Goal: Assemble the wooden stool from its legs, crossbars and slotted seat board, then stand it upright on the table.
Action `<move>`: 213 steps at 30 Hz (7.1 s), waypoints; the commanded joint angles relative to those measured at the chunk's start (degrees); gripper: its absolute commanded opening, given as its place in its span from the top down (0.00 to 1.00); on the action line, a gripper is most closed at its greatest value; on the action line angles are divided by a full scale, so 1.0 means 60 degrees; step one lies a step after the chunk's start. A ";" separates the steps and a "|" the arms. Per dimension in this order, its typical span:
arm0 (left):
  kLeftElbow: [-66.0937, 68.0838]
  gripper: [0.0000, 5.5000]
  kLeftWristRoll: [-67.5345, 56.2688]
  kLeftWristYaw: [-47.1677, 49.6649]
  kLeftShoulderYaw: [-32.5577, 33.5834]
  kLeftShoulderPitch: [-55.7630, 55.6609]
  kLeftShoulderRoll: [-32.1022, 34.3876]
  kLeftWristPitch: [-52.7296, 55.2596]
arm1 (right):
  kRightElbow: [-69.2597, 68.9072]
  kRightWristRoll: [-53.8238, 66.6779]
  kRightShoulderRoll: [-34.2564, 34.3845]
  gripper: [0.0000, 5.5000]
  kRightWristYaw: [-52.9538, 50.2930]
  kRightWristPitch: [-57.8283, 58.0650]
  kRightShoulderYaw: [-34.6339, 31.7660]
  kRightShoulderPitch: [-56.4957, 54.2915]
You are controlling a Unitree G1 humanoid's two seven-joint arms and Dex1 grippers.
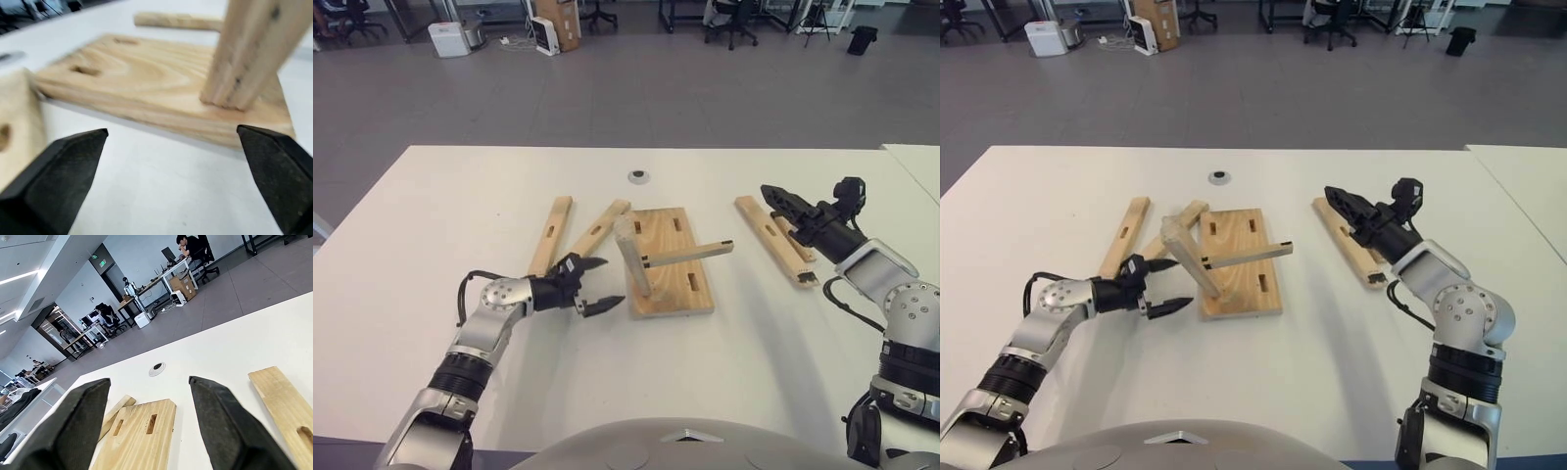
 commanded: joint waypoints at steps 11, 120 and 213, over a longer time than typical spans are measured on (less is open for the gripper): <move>0.2272 0.12 0.2097 0.3062 0.0666 -0.0684 -0.0207 0.0803 | -0.0392 -0.0011 0.0227 0.46 -0.0227 0.0149 0.0229 0.0209; 0.0884 0.41 -0.0504 0.2567 0.1755 -0.1560 -0.1687 0.4855 | -0.1886 -0.0565 -0.4184 0.63 0.7185 -0.1584 0.0865 0.1351; -0.0136 0.41 -0.0443 0.2949 0.0971 -0.0881 -0.3229 0.5246 | -0.2519 -0.3746 -0.3010 0.63 0.5787 -0.3311 0.5329 0.1738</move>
